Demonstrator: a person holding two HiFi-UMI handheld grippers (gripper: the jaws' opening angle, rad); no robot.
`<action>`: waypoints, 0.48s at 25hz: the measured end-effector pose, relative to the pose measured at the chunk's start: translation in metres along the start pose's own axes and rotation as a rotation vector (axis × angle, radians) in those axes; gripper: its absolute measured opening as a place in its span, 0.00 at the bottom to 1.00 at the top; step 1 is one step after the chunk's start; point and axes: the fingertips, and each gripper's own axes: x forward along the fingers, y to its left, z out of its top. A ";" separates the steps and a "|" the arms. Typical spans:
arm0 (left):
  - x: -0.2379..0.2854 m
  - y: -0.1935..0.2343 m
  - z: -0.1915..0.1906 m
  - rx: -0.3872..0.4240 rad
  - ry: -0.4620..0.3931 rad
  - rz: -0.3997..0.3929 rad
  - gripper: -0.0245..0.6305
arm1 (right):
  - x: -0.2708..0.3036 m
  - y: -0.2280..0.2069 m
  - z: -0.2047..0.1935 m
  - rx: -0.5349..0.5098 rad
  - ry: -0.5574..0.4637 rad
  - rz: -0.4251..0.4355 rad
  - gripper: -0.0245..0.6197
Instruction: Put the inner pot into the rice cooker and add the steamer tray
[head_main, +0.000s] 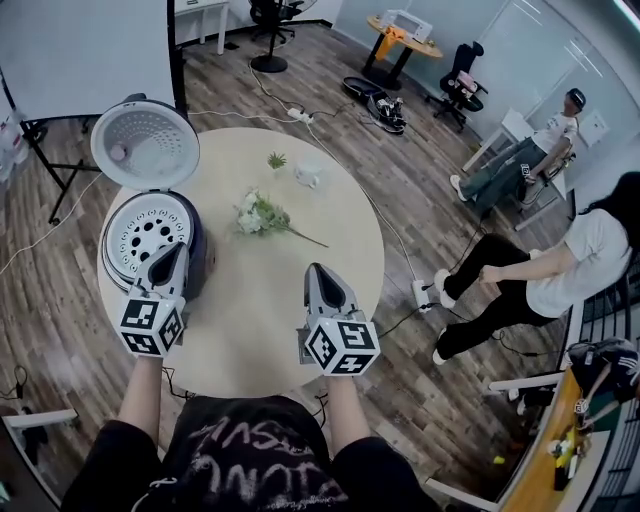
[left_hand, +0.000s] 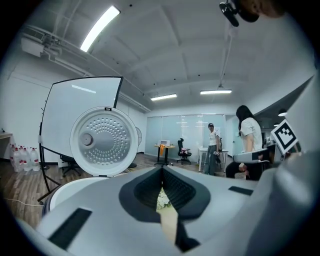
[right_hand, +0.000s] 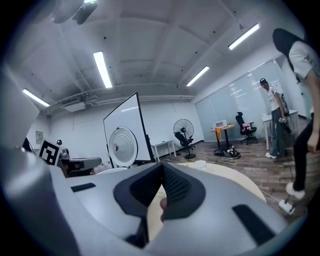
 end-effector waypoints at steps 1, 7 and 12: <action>-0.002 -0.001 0.001 0.004 -0.003 -0.003 0.06 | -0.002 0.001 0.000 -0.007 -0.006 0.002 0.05; -0.010 -0.008 0.010 0.019 -0.044 -0.009 0.06 | -0.016 0.001 0.003 -0.039 -0.028 0.026 0.05; -0.017 -0.001 0.005 0.019 -0.058 -0.011 0.06 | -0.020 -0.003 0.000 -0.054 -0.031 0.005 0.05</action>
